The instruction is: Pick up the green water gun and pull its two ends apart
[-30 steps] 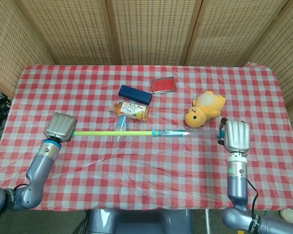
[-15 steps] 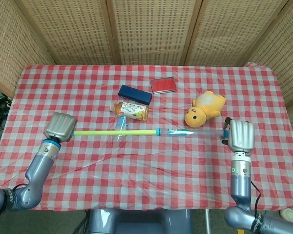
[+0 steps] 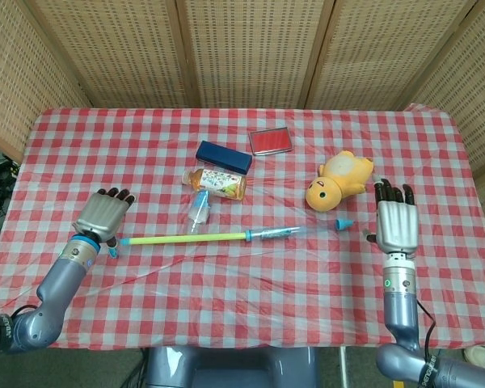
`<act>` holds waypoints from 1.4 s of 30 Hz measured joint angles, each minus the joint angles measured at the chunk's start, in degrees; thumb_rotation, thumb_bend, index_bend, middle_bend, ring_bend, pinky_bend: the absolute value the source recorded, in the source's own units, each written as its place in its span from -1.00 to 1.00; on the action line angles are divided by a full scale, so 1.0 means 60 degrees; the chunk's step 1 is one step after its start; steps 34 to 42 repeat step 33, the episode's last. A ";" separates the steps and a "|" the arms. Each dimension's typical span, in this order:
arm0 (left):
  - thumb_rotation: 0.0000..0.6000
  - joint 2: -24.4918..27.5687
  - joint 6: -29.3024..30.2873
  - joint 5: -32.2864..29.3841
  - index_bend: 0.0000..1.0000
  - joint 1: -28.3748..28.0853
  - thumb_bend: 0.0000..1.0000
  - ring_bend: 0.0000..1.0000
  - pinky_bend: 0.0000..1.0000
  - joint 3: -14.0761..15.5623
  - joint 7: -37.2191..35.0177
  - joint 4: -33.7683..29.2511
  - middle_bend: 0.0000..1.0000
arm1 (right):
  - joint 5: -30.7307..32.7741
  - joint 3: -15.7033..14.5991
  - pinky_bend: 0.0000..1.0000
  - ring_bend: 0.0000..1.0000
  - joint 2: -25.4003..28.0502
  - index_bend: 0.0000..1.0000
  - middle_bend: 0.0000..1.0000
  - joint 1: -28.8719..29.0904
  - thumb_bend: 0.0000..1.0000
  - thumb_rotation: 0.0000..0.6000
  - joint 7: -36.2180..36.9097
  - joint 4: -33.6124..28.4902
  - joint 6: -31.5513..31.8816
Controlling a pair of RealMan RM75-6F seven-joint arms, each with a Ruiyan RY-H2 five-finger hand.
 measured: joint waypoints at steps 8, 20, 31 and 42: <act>1.00 -0.0120 0.0260 0.0959 -0.70 0.0435 -0.70 -0.92 -0.77 -0.0057 -0.0927 0.0251 -0.91 | -0.0231 -0.0164 -0.71 -0.61 0.0014 -0.91 -0.64 -0.0158 -0.55 1.00 0.0477 0.0060 -0.0005; 1.00 -0.0812 0.2615 0.6020 -0.96 0.2830 -0.70 -1.00 -1.00 0.0450 -0.3670 0.1073 -1.00 | -0.2465 -0.1245 -1.00 -1.00 0.0564 -1.00 -1.00 -0.1039 -0.70 1.00 0.3259 0.0224 0.0110; 1.00 -0.2136 0.5745 0.9395 -1.00 0.6309 -0.72 -1.00 -1.00 0.2023 -0.4924 0.3129 -1.00 | -0.5681 -0.3070 -1.00 -1.00 0.0650 -1.00 -1.00 -0.2513 -0.73 1.00 0.6096 0.2673 0.1405; 1.00 -0.2167 0.6103 0.9712 -1.00 0.6695 -0.72 -1.00 -1.00 0.2140 -0.4777 0.3277 -1.00 | -0.5892 -0.3294 -1.00 -1.00 0.0757 -1.00 -1.00 -0.2756 -0.73 1.00 0.6134 0.2734 0.1536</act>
